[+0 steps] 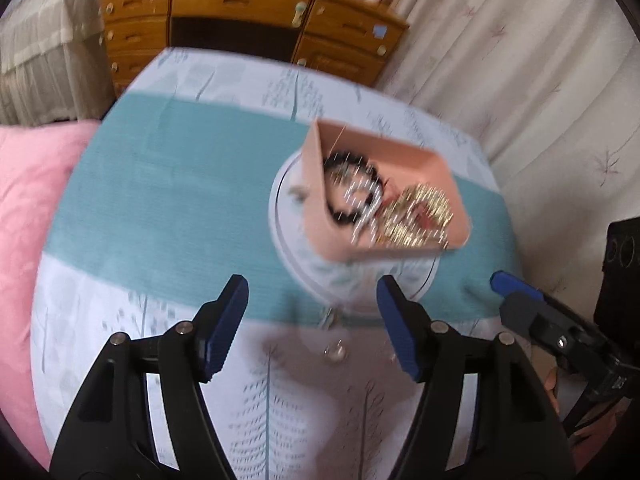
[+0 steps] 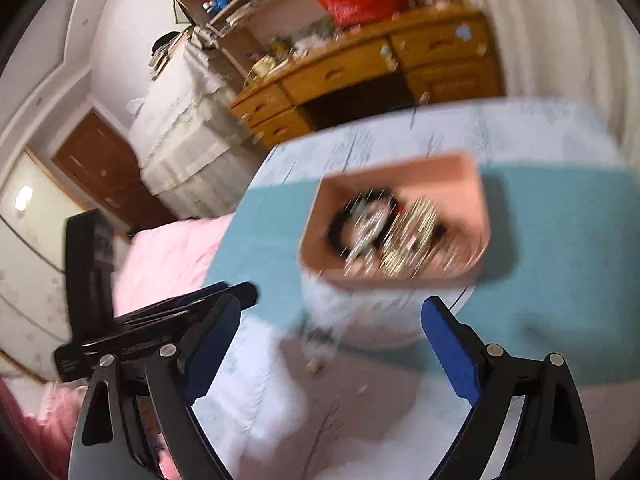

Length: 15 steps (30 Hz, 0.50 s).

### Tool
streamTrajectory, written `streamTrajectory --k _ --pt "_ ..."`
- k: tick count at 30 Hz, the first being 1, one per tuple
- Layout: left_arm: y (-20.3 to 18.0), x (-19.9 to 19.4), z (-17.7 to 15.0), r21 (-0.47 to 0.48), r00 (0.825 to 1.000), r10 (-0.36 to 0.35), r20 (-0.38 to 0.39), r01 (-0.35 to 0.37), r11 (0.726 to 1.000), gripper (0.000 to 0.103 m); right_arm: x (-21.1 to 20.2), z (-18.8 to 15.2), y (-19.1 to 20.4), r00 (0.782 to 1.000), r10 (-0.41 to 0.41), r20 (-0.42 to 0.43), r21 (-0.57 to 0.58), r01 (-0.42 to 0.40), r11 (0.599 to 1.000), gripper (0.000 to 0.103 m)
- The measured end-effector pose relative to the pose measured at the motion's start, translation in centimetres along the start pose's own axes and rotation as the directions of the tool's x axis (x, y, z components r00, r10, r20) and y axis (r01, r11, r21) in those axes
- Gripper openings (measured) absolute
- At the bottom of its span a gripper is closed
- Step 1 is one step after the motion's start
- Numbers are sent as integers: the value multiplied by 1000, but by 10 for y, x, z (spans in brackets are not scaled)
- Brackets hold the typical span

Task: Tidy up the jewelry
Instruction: 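Move both tools back from the box to the small items on the cloth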

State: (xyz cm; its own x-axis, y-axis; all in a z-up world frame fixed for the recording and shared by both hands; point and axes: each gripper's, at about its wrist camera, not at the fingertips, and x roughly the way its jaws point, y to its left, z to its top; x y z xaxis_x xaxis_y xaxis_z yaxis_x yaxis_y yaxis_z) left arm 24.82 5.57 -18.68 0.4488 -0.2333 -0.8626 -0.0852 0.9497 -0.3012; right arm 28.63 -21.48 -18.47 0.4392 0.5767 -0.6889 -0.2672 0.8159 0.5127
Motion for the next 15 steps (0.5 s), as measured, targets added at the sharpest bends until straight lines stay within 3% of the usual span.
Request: streamTrajectory --k 3,12,15 --pt "3 10 -10 1 999 11 -33 -11 1000 64 11 -21 -8 998 49 -38 58 -46 997 93" --pt "-4 48 -19 54 993 15 -115 -9 998 64 46 -71 -30 984 17 -176 126 6 992 93" --pt "-11 57 -22 93 990 17 -140 -4 996 64 47 -78 -26 989 0 -148 80 12 997 93"
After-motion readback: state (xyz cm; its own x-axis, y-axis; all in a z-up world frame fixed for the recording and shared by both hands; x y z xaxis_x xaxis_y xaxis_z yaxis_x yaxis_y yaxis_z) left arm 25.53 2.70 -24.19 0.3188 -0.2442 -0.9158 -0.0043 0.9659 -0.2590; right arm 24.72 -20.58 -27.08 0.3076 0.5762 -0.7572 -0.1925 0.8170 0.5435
